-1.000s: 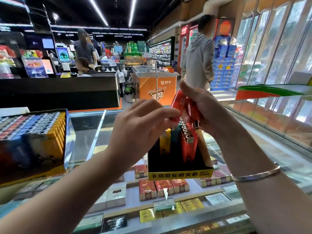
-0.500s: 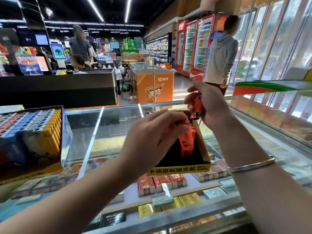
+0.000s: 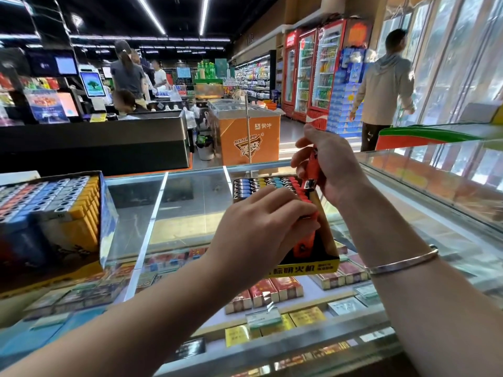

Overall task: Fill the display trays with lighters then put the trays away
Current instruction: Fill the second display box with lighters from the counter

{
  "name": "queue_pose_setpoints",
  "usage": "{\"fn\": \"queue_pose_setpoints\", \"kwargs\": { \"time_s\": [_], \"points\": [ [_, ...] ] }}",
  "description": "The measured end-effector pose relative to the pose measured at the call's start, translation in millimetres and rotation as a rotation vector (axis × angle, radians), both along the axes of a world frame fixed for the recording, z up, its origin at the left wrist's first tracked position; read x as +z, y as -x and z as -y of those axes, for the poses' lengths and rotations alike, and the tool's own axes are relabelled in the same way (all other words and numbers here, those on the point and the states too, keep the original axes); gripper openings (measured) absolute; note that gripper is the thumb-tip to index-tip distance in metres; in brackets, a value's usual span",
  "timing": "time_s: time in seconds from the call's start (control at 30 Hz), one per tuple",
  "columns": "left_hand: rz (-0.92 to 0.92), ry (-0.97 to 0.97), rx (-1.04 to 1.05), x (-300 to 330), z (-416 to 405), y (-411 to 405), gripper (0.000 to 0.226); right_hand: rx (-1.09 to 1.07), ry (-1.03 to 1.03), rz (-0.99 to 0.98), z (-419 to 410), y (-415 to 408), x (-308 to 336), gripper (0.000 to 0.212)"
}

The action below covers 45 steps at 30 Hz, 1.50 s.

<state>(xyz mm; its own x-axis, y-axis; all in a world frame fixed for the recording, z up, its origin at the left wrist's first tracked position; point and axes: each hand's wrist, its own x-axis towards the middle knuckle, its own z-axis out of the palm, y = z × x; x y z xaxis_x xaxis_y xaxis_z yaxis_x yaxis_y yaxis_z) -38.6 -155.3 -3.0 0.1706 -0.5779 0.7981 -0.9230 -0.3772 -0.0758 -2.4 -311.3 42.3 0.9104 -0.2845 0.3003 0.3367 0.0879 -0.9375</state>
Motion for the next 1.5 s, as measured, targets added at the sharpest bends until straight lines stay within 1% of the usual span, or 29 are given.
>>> {"fn": "queue_pose_setpoints", "kwargs": {
  "time_s": [0.13,0.27,0.33,0.47,0.57,0.63,0.73,0.77,0.83,0.9,0.97,1.03,1.13,1.23,1.3,1.37,1.43,1.5],
  "points": [
    [0.039,-0.034,0.019,2.2,3.4,-1.1,0.020,-0.006,0.000,0.000,-0.5,0.4,0.4,0.029],
    [0.080,-0.105,0.055,4.2,6.7,-0.7,0.027,-0.013,0.001,-0.010,-2.1,1.3,0.5,0.030],
    [0.053,-0.125,0.069,3.4,6.9,-0.6,0.028,-0.019,-0.004,-0.005,-2.3,1.9,0.4,0.030],
    [-0.018,-0.077,0.082,3.4,7.6,-0.9,0.023,-0.032,-0.022,0.010,-1.8,2.5,0.0,0.030],
    [-0.079,-0.057,0.101,2.0,6.6,-0.2,0.025,-0.056,-0.088,0.012,-0.6,0.7,0.3,0.030],
    [-0.088,-0.079,0.112,0.2,4.8,0.5,0.029,-0.070,-0.124,0.007,0.6,-0.5,0.9,0.028],
    [-0.063,-0.101,0.102,-2.7,1.2,-0.4,0.031,-0.083,-0.100,-0.015,2.5,-1.4,2.3,0.026],
    [-0.064,-0.081,0.103,-2.9,0.1,-1.1,0.031,-0.071,-0.092,-0.019,2.4,-1.1,2.7,0.024],
    [-0.105,0.018,0.120,-0.8,-1.4,-2.5,0.032,-0.003,-0.091,-0.011,1.1,0.5,3.7,0.019],
    [-0.166,0.151,0.130,3.5,-3.3,-4.4,0.033,0.129,-0.099,0.028,-1.0,3.2,4.5,0.017],
    [-0.246,0.239,0.115,7.7,-6.6,-6.2,0.035,0.261,-0.070,0.078,-4.2,5.9,4.9,0.020],
    [-0.424,0.295,0.053,11.5,-10.6,-5.4,0.036,0.340,-0.010,0.129,-9.2,7.5,5.2,0.022],
    [-0.701,0.426,-0.077,16.2,-12.2,-3.8,0.025,0.355,0.077,0.211,-16.2,8.2,4.5,0.026],
    [-0.850,0.518,-0.175,18.9,-12.1,-4.6,0.021,0.331,0.115,0.257,-18.4,8.6,4.6,0.025],
    [-0.890,0.592,-0.208,20.1,-13.0,-6.2,0.018,0.341,0.083,0.284,-16.9,8.0,5.0,0.022],
    [-0.885,0.655,-0.210,22.1,-14.8,-8.1,0.015,0.325,0.060,0.299,-15.4,7.3,5.5,0.023],
    [-0.846,0.685,-0.205,24.2,-16.7,-9.6,0.016,0.267,0.019,0.288,-12.8,5.7,5.9,0.030],
    [-0.775,0.690,-0.187,26.0,-17.3,-9.0,0.023,0.180,-0.038,0.256,-8.7,5.0,7.0,0.037]
  ]
}}
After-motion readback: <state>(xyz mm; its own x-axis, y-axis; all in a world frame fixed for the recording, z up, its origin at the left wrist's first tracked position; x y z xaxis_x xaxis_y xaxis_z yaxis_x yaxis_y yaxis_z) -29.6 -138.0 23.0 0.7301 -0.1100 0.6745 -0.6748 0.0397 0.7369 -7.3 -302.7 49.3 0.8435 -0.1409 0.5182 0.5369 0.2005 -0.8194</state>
